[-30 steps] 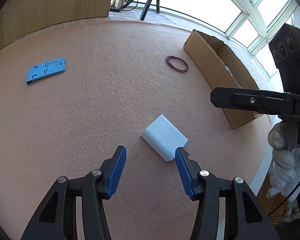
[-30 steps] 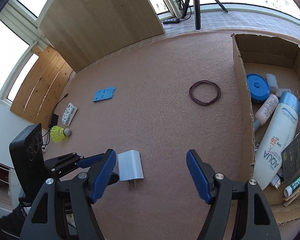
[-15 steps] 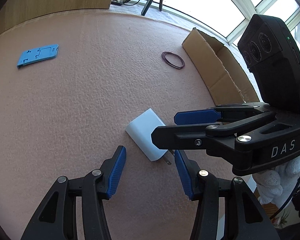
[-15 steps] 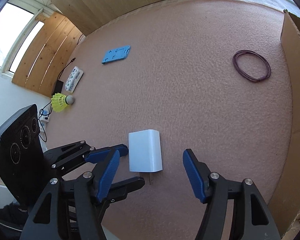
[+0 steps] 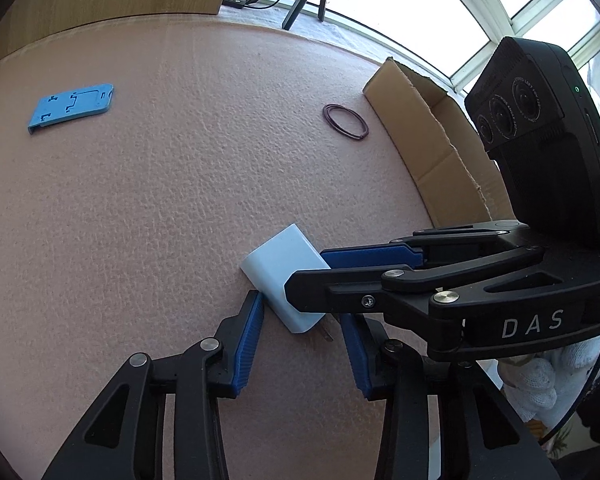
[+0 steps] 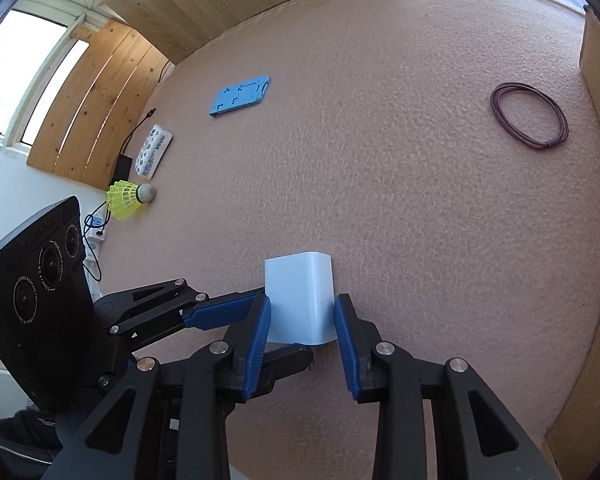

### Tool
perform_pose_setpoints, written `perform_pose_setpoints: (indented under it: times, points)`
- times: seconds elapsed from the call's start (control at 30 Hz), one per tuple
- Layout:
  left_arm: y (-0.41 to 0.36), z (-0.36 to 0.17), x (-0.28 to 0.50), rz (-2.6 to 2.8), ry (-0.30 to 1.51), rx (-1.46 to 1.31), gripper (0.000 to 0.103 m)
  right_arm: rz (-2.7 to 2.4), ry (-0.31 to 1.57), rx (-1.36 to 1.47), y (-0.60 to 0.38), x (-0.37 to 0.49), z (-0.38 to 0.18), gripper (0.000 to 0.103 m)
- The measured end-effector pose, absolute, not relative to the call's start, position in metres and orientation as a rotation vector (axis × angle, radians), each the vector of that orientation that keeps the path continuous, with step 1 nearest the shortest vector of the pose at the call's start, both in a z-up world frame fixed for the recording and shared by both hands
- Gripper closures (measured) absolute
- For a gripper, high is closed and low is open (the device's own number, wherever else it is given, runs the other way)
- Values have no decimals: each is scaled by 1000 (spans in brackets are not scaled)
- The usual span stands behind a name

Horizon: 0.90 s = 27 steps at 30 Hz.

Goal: Organize objects
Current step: 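Close the right gripper on the charger while the left gripper releases it, then carry the white charger into the box and open the right gripper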

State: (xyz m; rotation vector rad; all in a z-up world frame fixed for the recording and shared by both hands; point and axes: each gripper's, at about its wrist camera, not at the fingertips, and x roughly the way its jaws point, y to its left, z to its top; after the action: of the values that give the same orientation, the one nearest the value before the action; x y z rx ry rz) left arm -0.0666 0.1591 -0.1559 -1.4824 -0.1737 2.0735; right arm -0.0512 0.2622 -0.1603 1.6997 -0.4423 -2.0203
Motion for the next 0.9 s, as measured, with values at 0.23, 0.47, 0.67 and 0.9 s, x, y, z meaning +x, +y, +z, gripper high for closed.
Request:
perform_pose_setpoints:
  times: [0.23, 0.47, 0.67, 0.9]
  points:
    - [164, -146, -66, 2075, -162, -1461, 61, -2070, -449, 1675, 266, -49, -151, 75]
    - [187, -118, -67, 2070, -119, -1385, 61, -2149, -484, 1610, 287, -41, -125, 75]
    - [223, -95, -67, 2036, -53, -1313, 61, -2241, -525, 1564, 319, -30, -101, 75]
    - [277, -78, -67, 1966, 15, -1240, 61, -2354, -589, 1529, 363, -12, -82, 75]
